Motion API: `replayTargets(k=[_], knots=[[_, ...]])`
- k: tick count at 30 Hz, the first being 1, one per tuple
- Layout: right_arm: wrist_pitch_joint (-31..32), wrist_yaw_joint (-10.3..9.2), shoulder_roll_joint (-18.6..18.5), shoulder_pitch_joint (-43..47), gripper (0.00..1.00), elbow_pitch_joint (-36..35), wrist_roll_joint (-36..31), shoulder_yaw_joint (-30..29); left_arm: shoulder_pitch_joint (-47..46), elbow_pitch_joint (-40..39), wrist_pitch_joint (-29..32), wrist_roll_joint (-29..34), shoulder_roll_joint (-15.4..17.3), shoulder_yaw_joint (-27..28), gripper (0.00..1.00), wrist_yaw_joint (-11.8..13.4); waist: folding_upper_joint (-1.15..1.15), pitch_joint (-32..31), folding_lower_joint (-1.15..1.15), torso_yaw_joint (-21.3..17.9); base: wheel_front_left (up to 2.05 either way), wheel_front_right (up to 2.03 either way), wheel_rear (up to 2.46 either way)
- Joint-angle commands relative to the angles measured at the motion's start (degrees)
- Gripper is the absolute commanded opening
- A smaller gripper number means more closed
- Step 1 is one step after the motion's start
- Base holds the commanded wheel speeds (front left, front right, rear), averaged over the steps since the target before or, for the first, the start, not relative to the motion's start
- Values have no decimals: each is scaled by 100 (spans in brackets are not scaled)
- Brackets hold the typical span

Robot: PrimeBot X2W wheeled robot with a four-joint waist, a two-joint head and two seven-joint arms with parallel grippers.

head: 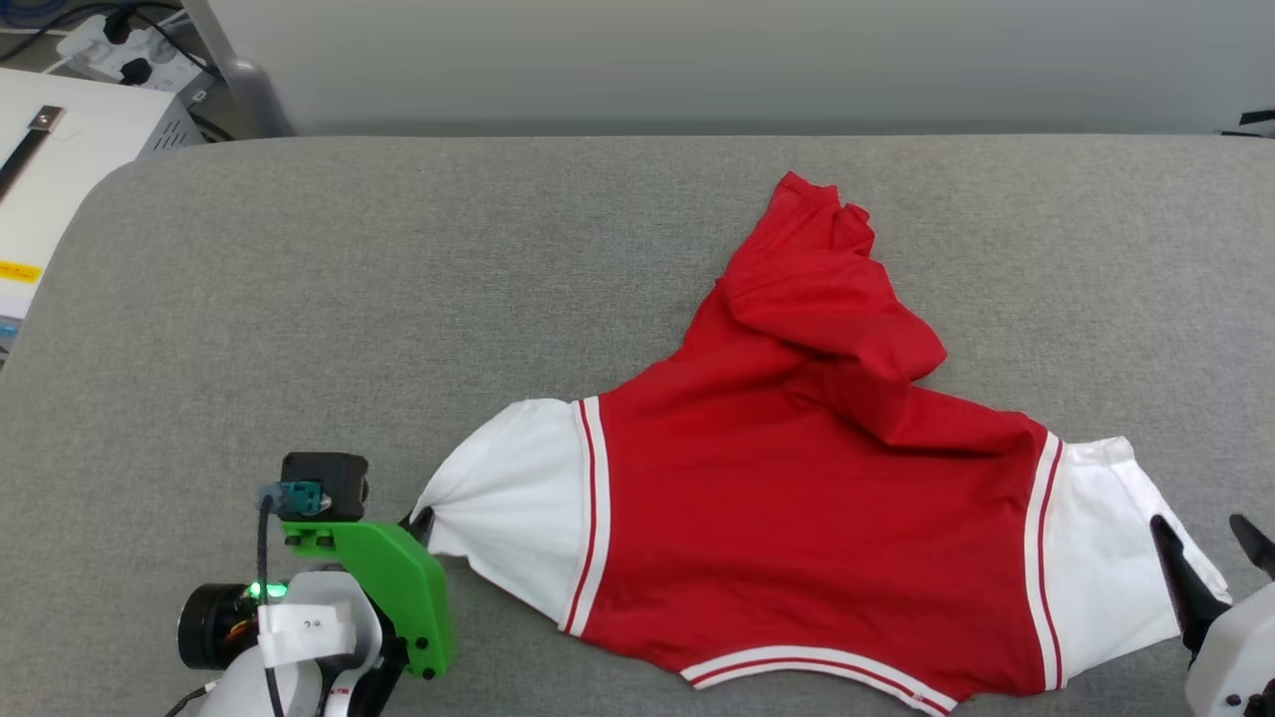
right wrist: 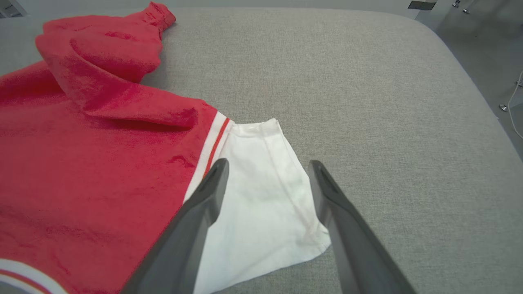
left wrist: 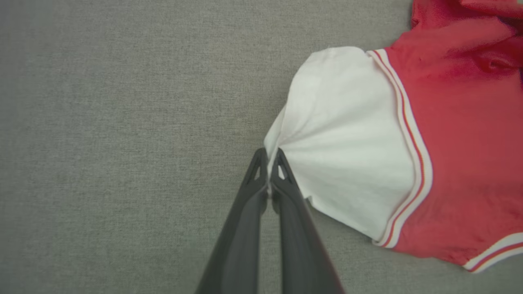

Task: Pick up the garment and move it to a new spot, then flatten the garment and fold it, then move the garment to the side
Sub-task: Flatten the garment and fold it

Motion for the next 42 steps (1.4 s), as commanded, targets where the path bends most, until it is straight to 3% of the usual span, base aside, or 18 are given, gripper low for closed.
replayTargets(k=[1, 11, 15, 32, 33, 34, 35, 42], knots=[[259, -4, -57, 114, 100, -10, 18, 19, 147, -164, -5, -79, 78, 96, 0, 50, 0, -84, 0, 129, 0, 0, 0], [2250, -4, -105, 157, 100, -102, -70, -438, 667, -1283, 582, -449, 261, 150, 0, 95, 0, 93, 0, 291, 0, 0, 0], [2653, -4, -91, -41, 100, -16, -159, -573, 683, -1530, 720, -486, 282, 99, 0, 104, 0, 220, 0, 345, 0, 0, 0], [2802, -4, -158, -441, 100, 1089, -123, -378, 513, -1712, 850, -465, 285, -21, 0, 137, 0, 549, 0, 448, 0, 0, 0], [2792, -4, -160, -440, 51, 1150, -85, -342, 507, -1708, 853, -468, 287, -20, 0, 139, 0, 547, 0, 444, 0, 0, 0], [2771, -4, -162, -443, 21, 1205, -50, -315, 503, -1702, 856, -471, 290, -18, 0, 144, 0, 541, 0, 440, 0, 0, 0], [2751, -4, -170, -448, 0, 1240, -26, -290, 500, -1697, 858, -473, 294, -14, 0, 148, 0, 534, 0, 436, 0, 0, 0], [2342, -4, -329, -522, 0, 1218, 167, -255, 522, -1679, 792, -535, 293, 43, 0, 160, 0, 313, 0, 368, 0, 0, 0]])
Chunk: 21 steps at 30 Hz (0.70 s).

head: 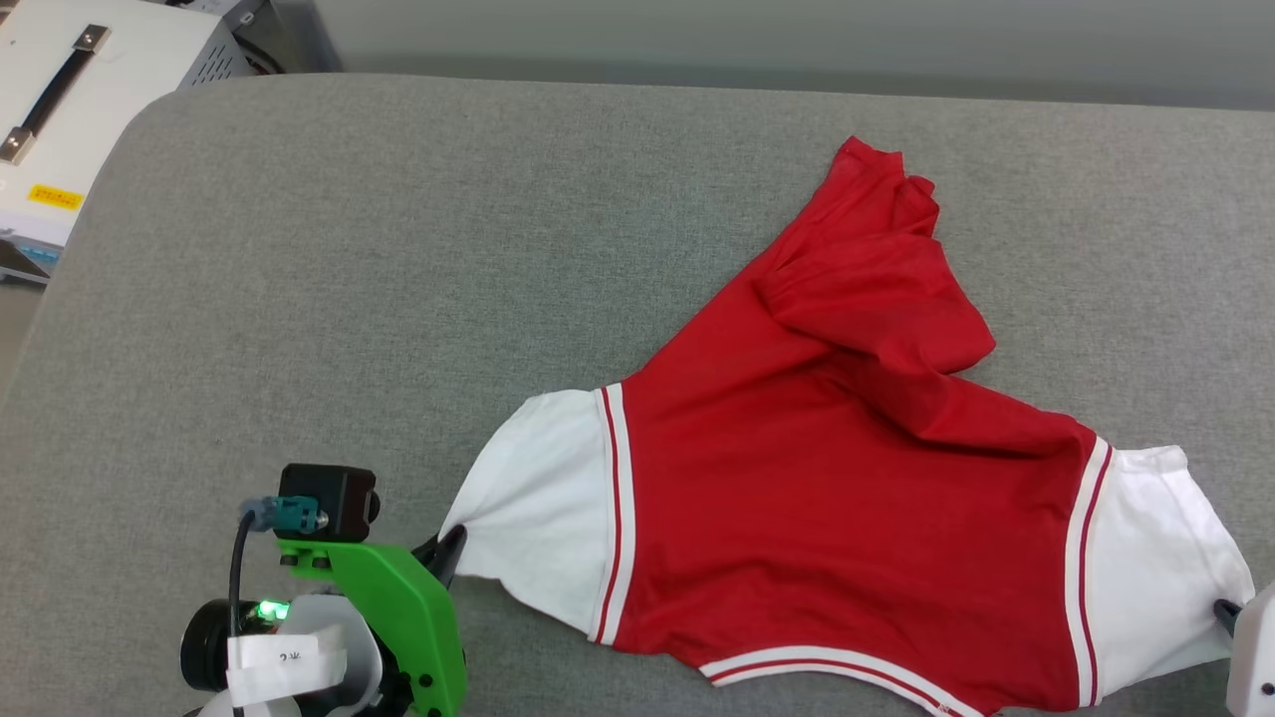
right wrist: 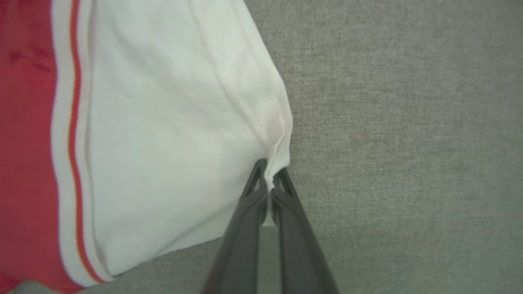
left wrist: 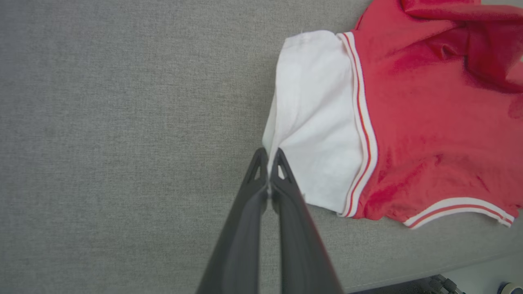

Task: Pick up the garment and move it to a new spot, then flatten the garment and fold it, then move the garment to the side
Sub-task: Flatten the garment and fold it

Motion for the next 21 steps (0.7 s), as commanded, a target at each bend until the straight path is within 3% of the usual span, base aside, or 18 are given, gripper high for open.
replayTargets(k=[1, 7, 16, 21], knots=[[-48, -4, -56, -46, 0, 19, 64, 11, -62, -11, -43, -54, 26, 40, 0, 10, 0, -125, 0, -44, 0, 0, 0], [-162, -4, -316, -167, 0, -513, 407, -140, -116, -170, -157, -97, 98, 148, 0, -50, 0, -426, 0, -132, 0, 0, 0], [417, -4, -856, -710, 0, -1587, 1277, -506, -717, -688, -132, -187, 414, 552, 0, -176, 0, -789, 0, -272, 0, 0, 0], [679, -4, -1124, -1337, 0, -1807, 1640, -645, -1296, -927, -95, -217, 618, 811, 0, -257, 0, -934, 0, -335, 0, 0, 0]])
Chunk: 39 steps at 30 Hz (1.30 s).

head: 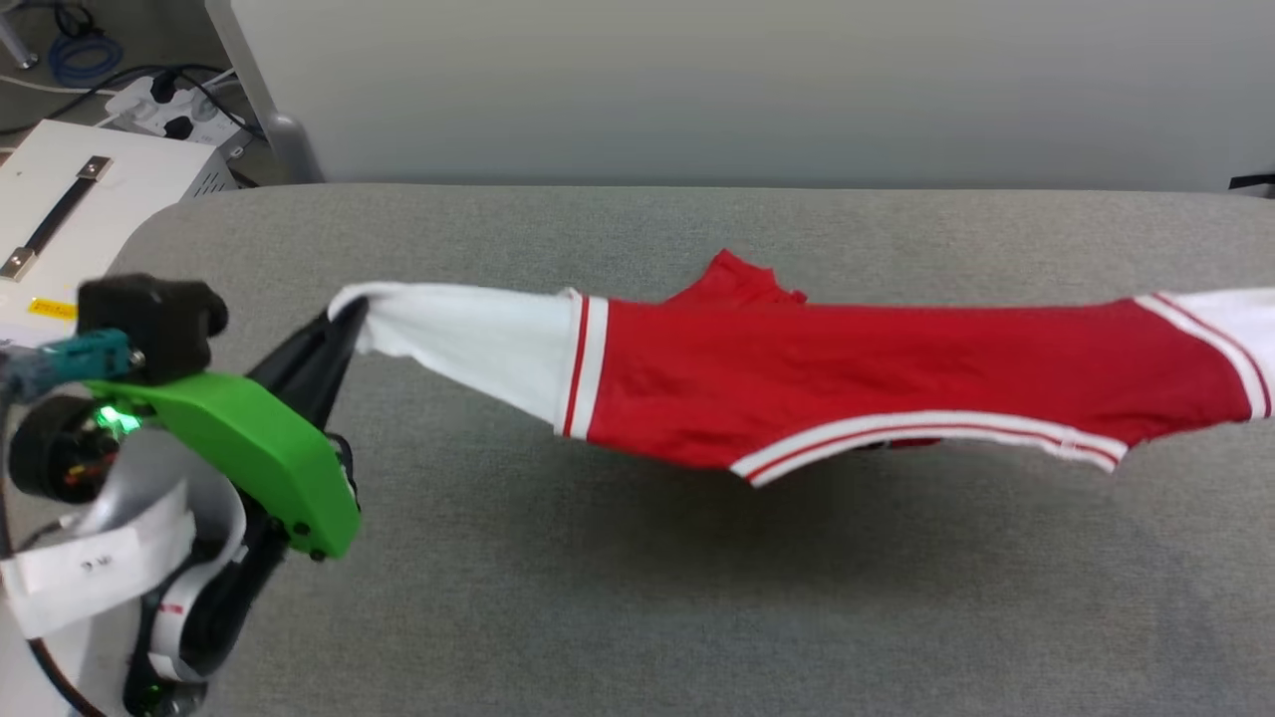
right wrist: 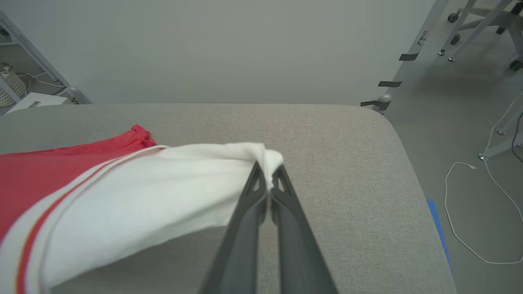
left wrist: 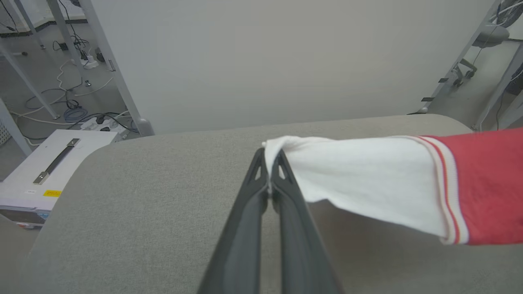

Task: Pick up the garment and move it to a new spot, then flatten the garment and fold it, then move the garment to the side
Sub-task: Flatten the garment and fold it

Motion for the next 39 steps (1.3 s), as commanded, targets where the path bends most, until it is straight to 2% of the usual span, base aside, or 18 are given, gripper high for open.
replayTargets(k=[1, 6, 11, 19, 27, 39], knots=[[40, -4, -96, -273, 0, -48, 84, -20, -257, -60, 2, -14, 95, 108, 0, -28, 0, -101, 0, -70, 0, 0, 0], [119, -4, -262, -979, 0, -29, 280, 60, -897, -148, 26, -28, 233, 318, 0, -58, 0, -190, 0, -119, 0, 0, 0], [184, -4, -312, -1662, 0, 96, 373, 153, -1484, -93, 147, -150, 381, 401, 0, -196, 0, -208, 0, -159, 0, 0, 0], [152, -4, -386, -2544, 0, 423, 264, 371, -2304, 345, 195, -184, 615, 545, 0, -345, 0, 96, 0, -188, 0, 0, 0], [-141, -4, -504, -3703, 0, 849, -44, 699, -3544, 1131, 220, -143, 779, 375, 0, -680, 0, 1036, 0, -192, 0, 0, 0], [-804, -4, -685, -6220, 0, 2223, -820, 1505, -6431, 2919, -88, 350, 834, -113, 0, -1197, 0, 2728, 0, -236, 0, 0, 0]])
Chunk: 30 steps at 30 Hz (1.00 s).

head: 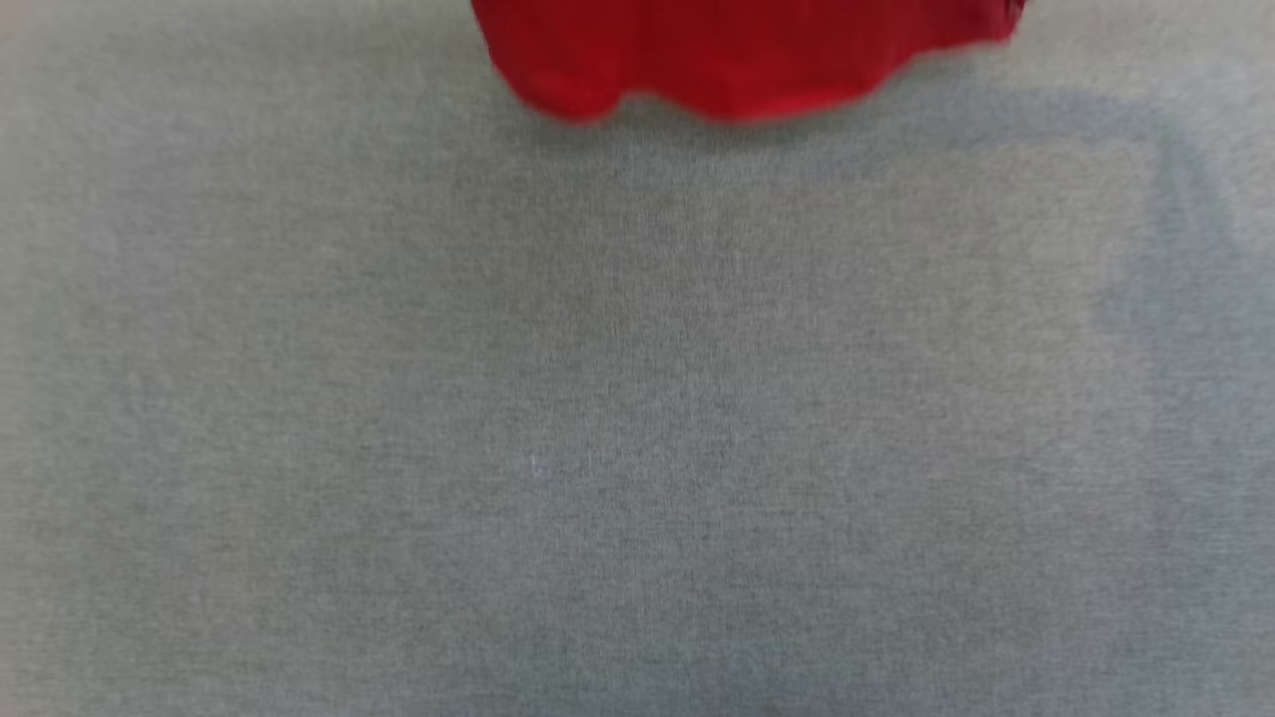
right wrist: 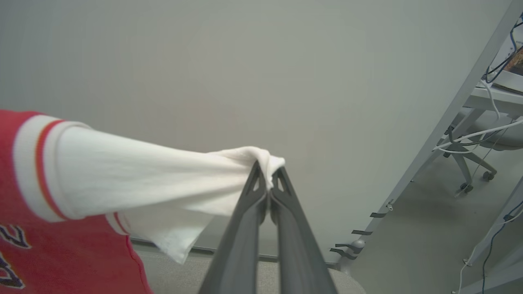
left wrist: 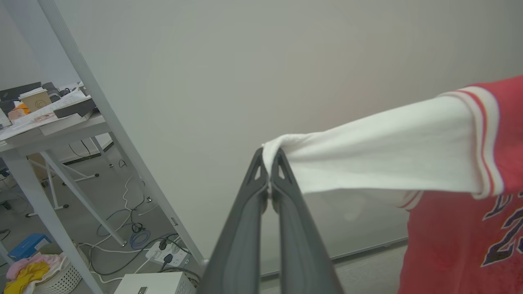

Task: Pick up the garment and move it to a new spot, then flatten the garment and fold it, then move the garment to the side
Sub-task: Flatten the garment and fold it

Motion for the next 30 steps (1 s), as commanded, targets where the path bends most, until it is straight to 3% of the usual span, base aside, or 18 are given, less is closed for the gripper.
replayTargets(k=[1, 9, 15, 25, 30], knots=[[-132, -8, -61, -318, 0, 202, -112, 8, -352, 205, -108, 109, 36, -3, 0, -17, 0, 915, -2, -35, 0, 0, 0], [-902, -8, 167, -1698, 0, 1310, -467, 368, -1891, 1473, -983, 455, -308, -223, 0, -98, 0, 1629, -2, -79, 0, 0, 0], [-1752, -8, 420, -2128, 0, 2029, -635, 521, -2221, 2272, -1916, 604, -599, -338, 0, -124, 0, 1806, -2, -44, 0, 0, 0], [-2499, -8, 789, -946, 0, 2610, -171, 791, -903, 2983, -2887, 330, -884, -752, 0, -246, 0, 1416, -2, 43, 0, 0, 0], [-2431, -8, 686, 393, 0, 2684, 287, 968, 705, 3227, -3294, -54, -1040, -806, 0, -259, 0, 823, -2, 124, 0, 0, 0]])
